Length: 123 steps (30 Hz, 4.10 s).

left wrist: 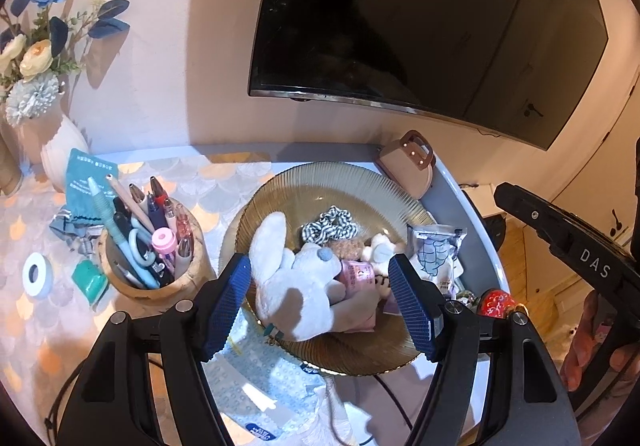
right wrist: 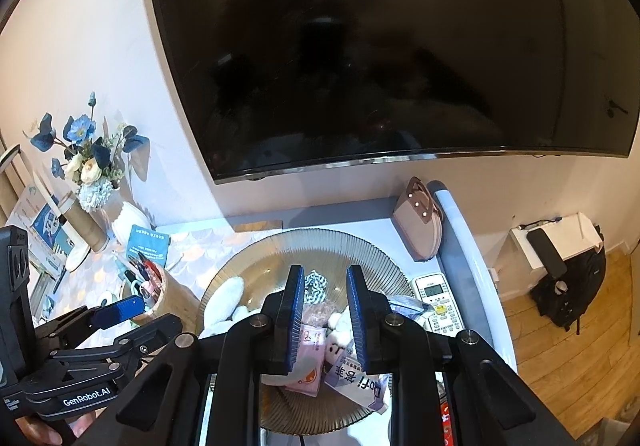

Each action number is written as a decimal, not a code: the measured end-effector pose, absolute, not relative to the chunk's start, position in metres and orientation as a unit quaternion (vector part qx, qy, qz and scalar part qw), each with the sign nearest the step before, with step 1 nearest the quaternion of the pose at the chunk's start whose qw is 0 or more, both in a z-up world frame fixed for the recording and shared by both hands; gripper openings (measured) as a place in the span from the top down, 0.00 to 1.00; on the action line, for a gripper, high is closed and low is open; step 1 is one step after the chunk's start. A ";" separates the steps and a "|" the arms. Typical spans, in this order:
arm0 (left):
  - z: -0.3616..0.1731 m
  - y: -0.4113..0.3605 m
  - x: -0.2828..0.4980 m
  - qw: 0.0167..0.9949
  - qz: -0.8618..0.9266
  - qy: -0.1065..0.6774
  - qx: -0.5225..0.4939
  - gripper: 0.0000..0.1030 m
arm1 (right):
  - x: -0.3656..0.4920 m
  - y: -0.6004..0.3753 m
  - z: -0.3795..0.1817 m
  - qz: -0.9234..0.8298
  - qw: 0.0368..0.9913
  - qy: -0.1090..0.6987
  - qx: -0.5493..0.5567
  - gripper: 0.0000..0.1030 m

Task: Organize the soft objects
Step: 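Move both tools back to the table toward the white tape roll and teal pouch, then grasp the white tape roll with the left tool while the right tool grasps the teal pouch, then carry the tape roll and teal pouch over the glass plate and open both tools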

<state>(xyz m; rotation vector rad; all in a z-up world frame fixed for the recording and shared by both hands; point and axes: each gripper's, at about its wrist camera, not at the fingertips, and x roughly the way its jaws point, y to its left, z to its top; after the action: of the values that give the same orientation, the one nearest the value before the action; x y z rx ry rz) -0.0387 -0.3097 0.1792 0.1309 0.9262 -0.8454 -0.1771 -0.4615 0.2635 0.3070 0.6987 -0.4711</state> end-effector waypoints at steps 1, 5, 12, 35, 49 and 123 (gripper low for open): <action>0.179 -0.309 -0.039 0.808 -0.395 0.433 0.063 0.32 | -0.177 -0.461 0.263 -0.227 0.901 0.339 0.148 0.80; 0.180 -0.307 -0.040 0.809 -0.393 0.433 0.064 0.32 | -0.178 -0.458 0.262 -0.225 0.901 0.341 0.148 0.80; 0.182 -0.299 -0.039 0.813 -0.384 0.434 0.061 0.31 | -0.175 -0.451 0.262 -0.216 0.902 0.345 0.144 0.80; 0.140 -0.098 0.082 0.866 -0.130 0.457 -0.157 0.22 | -0.054 -0.361 0.288 -0.004 0.932 0.356 0.066 0.25; 0.040 -0.050 0.166 0.839 -0.031 0.520 -0.155 0.22 | 0.132 -0.218 0.222 0.109 0.836 0.512 -0.164 0.25; 0.196 -0.341 -0.031 0.803 -0.439 0.394 0.087 0.33 | -0.151 -0.477 0.273 -0.224 0.889 0.377 0.128 0.96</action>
<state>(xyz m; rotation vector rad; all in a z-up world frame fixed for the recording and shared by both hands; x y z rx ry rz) -0.0307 -0.3411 0.1958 0.1855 0.8447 -0.9414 -0.1514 -0.4774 0.2733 0.2657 0.7839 -0.4650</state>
